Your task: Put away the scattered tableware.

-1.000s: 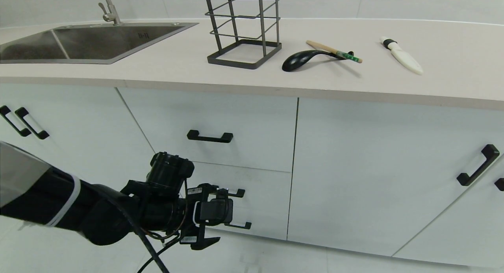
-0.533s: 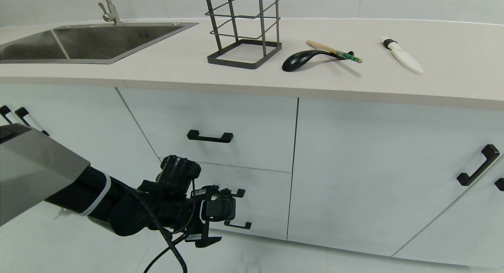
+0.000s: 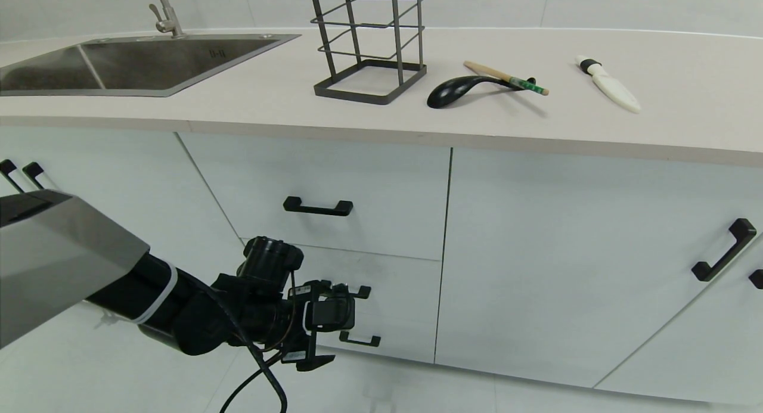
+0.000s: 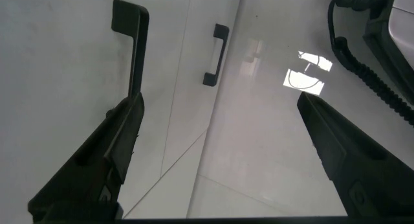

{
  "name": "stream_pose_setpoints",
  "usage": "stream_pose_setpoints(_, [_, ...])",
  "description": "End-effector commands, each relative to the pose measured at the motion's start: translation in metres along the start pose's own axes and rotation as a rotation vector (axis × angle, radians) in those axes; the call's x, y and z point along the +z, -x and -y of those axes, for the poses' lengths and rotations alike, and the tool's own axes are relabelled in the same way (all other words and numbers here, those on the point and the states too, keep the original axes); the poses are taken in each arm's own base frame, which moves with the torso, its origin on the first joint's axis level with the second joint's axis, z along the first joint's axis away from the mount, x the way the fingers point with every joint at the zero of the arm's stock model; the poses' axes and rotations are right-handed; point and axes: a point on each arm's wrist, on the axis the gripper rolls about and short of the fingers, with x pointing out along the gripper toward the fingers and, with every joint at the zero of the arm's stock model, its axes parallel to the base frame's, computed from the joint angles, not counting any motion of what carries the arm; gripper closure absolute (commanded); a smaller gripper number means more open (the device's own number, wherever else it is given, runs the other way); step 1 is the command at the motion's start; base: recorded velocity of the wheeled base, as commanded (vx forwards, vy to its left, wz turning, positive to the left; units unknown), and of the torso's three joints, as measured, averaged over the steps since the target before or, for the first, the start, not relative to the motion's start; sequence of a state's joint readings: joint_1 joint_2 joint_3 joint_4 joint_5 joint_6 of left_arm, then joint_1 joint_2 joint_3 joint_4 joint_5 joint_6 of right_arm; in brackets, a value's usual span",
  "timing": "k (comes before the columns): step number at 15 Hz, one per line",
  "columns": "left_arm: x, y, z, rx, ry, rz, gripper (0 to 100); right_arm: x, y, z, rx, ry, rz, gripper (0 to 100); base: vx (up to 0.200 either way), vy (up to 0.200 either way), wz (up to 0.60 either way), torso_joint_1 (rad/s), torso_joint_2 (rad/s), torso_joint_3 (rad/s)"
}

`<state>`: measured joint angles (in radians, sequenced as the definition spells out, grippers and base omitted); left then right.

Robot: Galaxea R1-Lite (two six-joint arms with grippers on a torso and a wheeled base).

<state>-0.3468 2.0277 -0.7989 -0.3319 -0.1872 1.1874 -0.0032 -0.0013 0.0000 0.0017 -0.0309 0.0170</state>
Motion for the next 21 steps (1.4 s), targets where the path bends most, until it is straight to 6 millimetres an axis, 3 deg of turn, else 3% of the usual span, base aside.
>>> stream_pose_setpoints(1, [-0.003,-0.005,-0.003,0.012,0.004,0.000,0,0.000,0.000,0.000,0.000,0.000,-0.001,100,0.000,0.000,0.00,0.000,0.00,0.000])
stream_pose_setpoints(6, [-0.007,-0.030,-0.006,0.041,0.030,0.011,0,0.000,0.000,0.000,0.000,0.000,-0.001,100,0.000,0.000,0.00,0.000,0.00,0.000])
stream_pose_setpoints(12, [-0.007,-0.038,-0.011,0.099,0.020,0.028,0,0.000,0.000,0.000,0.000,0.000,-0.001,100,0.000,0.000,0.00,0.000,0.00,0.000])
stream_pose_setpoints(21, [-0.014,-0.055,-0.003,0.072,0.027,0.021,0,0.000,0.000,0.000,0.000,0.000,-0.001,100,0.000,0.000,0.00,0.000,0.00,0.000])
